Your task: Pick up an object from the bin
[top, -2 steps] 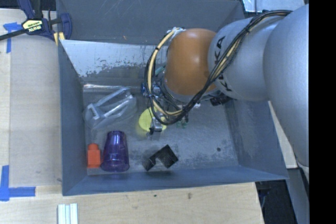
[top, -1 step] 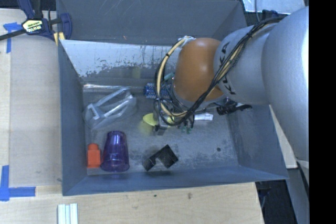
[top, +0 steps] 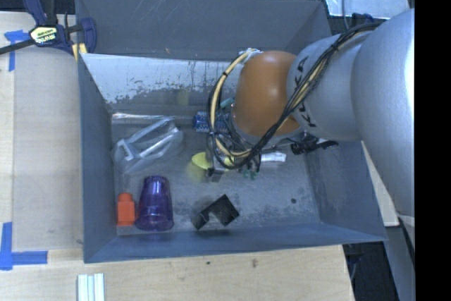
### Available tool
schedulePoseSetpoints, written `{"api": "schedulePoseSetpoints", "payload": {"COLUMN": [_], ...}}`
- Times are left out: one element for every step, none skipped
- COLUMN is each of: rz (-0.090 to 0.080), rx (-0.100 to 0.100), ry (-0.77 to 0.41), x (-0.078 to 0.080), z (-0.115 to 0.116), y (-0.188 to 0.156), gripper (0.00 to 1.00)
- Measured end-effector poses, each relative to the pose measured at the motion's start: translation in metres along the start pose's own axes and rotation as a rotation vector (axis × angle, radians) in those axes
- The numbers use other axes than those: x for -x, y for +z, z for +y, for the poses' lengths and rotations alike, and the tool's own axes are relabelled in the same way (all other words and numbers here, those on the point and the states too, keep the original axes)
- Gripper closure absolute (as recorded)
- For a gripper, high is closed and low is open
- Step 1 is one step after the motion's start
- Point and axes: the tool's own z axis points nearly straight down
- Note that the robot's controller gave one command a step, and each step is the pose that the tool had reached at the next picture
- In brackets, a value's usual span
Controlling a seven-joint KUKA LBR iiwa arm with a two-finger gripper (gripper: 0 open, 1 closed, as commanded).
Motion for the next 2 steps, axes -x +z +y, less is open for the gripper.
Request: {"api": "schedulePoseSetpoints", "payload": {"rz": [0.008, -0.001], "rx": [-0.003, 0.000], "ry": [0.002, 0.001], "x": [-0.005, -0.002], "z": [0.002, 0.004], "y": [-0.043, -0.100], "gripper": [1.00, 1.00]}}
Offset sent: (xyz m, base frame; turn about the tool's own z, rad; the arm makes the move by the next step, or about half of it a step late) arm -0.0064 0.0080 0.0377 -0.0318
